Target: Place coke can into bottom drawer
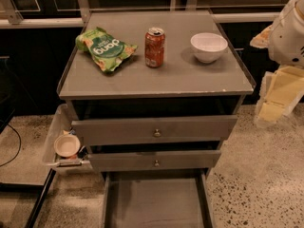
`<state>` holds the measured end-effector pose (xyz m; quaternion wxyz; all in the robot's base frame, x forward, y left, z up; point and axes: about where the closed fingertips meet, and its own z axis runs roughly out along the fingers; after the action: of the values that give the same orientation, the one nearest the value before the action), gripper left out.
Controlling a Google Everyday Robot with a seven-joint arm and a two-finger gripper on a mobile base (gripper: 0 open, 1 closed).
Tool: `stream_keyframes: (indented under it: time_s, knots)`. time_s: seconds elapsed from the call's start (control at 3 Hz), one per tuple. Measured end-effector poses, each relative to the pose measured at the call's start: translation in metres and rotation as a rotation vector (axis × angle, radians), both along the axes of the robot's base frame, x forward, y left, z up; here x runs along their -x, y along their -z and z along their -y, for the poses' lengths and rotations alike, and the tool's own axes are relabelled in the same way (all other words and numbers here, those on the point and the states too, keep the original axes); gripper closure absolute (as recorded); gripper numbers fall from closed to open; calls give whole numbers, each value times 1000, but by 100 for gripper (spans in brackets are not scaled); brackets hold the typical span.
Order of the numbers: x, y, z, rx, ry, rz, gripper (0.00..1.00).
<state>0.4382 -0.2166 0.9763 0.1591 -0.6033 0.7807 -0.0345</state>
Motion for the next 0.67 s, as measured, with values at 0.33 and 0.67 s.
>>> stream_keyframes:
  time_s: [0.33,0.67]
  knots:
    - [-6,-2,-2,-11,-6,23,0]
    - [-27,2,-6,-45,-33,51,0]
